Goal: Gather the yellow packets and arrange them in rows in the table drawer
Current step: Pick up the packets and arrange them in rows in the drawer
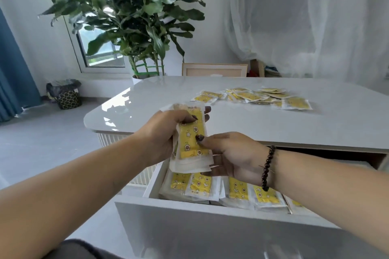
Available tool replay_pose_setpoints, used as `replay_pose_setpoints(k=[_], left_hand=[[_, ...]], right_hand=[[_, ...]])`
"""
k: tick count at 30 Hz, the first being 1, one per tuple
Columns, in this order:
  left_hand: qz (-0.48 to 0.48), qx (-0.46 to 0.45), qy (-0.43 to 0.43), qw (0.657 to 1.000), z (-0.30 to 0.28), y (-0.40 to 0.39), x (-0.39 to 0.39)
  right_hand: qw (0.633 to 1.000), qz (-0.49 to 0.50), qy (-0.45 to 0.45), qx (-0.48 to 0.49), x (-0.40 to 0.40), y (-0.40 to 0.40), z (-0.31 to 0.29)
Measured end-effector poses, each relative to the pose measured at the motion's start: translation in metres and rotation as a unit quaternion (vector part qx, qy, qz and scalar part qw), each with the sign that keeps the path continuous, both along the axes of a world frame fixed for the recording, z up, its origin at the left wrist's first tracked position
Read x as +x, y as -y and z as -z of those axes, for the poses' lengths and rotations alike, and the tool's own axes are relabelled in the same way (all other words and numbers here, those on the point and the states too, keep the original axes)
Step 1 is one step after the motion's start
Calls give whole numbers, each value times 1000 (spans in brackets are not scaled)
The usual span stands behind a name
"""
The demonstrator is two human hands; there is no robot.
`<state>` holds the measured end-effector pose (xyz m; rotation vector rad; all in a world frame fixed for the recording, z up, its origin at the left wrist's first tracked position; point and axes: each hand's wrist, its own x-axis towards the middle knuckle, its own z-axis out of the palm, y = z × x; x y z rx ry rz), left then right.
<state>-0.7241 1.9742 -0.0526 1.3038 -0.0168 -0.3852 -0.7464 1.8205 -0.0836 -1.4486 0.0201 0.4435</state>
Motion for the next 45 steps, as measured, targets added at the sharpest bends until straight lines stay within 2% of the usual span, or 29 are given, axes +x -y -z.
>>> replay_pose_setpoints(k=[8, 14, 17, 21, 23, 29, 33, 37, 42, 45], left_hand=[[-35, 116, 73, 990, -11, 13, -35], [-39, 126, 94, 987, -17, 37, -30], [-42, 164, 106, 980, -12, 52, -17], [-7, 299, 123, 946, 7, 75, 3], [18, 319, 111, 941, 24, 84, 16], [104, 351, 65, 929, 84, 98, 42], [138, 403, 62, 902, 116, 110, 56], [138, 482, 67, 863, 150, 125, 68], [167, 554, 98, 810, 174, 137, 84], [160, 565, 108, 802, 178, 138, 90]], right_hand=[[986, 134, 93, -33, -44, 29, -32], [970, 193, 131, -71, -48, 47, -42], [973, 186, 98, -99, -43, 58, -38], [981, 125, 16, -148, -34, 69, -20], [976, 130, 0, -172, -25, 76, -6], [941, 116, -70, -309, 8, 101, 40], [910, 95, -102, -390, 33, 111, 75], [869, 87, -103, -477, 53, 113, 101], [837, 72, -93, -534, 65, 112, 130], [820, 85, -52, -563, 69, 114, 142]])
